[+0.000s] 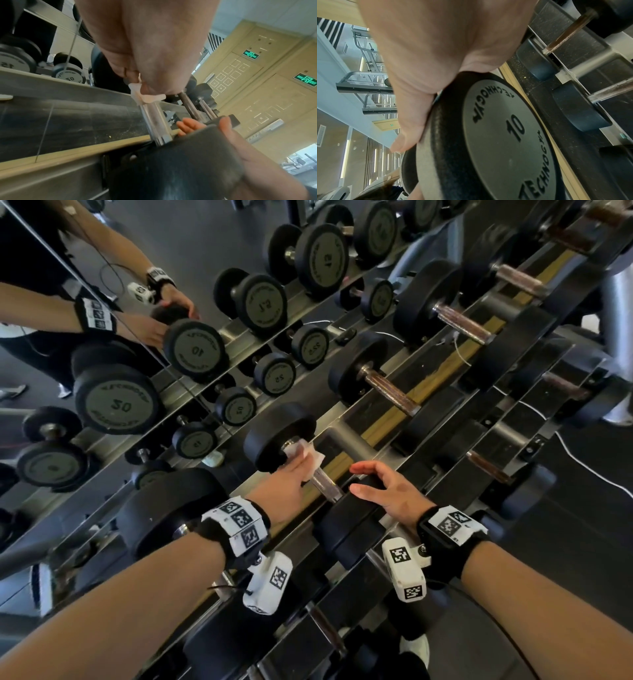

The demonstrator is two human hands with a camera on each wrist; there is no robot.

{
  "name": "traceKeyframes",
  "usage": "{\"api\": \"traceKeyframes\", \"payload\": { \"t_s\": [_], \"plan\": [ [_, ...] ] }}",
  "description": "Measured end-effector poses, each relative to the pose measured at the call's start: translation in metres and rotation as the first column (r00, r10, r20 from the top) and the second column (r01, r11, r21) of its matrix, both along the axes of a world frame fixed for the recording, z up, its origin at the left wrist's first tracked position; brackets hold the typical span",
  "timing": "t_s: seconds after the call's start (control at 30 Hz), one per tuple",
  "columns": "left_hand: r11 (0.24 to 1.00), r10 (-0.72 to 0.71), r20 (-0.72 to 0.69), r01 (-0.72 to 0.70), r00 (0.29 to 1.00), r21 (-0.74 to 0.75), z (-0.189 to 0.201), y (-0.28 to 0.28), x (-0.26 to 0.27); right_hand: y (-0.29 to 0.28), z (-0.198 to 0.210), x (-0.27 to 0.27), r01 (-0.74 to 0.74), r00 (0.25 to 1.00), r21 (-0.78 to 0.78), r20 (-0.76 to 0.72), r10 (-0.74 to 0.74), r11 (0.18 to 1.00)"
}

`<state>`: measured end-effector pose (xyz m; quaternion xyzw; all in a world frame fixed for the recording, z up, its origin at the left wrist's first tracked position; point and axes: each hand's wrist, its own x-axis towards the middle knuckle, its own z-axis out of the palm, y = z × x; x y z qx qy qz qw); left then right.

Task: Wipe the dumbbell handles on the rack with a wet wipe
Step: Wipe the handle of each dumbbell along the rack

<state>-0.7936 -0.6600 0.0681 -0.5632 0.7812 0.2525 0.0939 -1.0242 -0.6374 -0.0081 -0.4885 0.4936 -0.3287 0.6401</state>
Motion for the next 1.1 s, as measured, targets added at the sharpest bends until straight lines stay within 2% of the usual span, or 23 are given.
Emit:
{"api": "traceKeyframes", "payload": {
  "t_s": [0.2,0.27,0.37,0.43,0.53,0.7,0.77,0.87,0.97,1.03,1.1],
  "plan": [
    [0.958,-0.250,0.020,0.244,0.968,0.148,0.007,0.033,-0.024,0.001,-0.003,0.002,0.017,0.998,0.019,0.067,-0.019,1.000],
    [0.955,-0.250,0.033,0.242,0.968,0.169,0.008,0.025,-0.017,0.000,-0.005,0.001,0.015,0.997,0.024,0.078,-0.017,1.000],
    [0.996,-0.071,0.019,0.070,0.997,0.048,0.003,0.009,0.001,-0.002,-0.006,0.000,0.010,0.995,0.034,0.099,-0.013,0.999],
    [0.996,0.084,-0.007,-0.084,0.996,-0.015,-0.004,0.006,0.006,-0.002,-0.006,0.000,0.009,0.994,0.030,0.106,-0.012,1.000],
    [0.969,0.242,-0.127,-0.232,0.962,0.088,-0.016,0.017,-0.001,-0.002,-0.006,0.000,0.012,0.993,0.032,0.120,-0.016,0.999],
    [0.915,0.372,-0.249,-0.307,0.895,0.262,-0.024,0.041,-0.011,-0.001,-0.009,0.001,0.032,0.991,0.006,0.127,-0.032,0.999],
    [0.863,0.501,-0.342,-0.427,0.795,0.270,-0.021,0.044,-0.010,0.000,-0.008,0.001,0.031,0.989,0.014,0.148,-0.033,0.999],
    [0.733,0.656,-0.503,-0.633,0.563,0.248,-0.015,0.042,-0.004,-0.001,-0.009,0.001,0.034,0.986,0.014,0.164,-0.036,0.999],
    [0.574,0.748,-0.573,-0.760,0.335,0.305,-0.009,0.040,0.001,-0.001,-0.009,0.001,0.033,0.987,0.012,0.158,-0.034,0.999],
    [0.510,0.768,-0.587,-0.799,0.256,0.319,-0.010,0.038,0.003,0.000,-0.008,0.001,0.025,0.988,0.009,0.153,-0.026,1.000],
    [0.472,0.781,-0.579,-0.828,0.232,0.305,-0.014,0.036,0.002,0.000,-0.009,0.000,0.021,0.989,0.005,0.149,-0.021,1.000]
  ]
}}
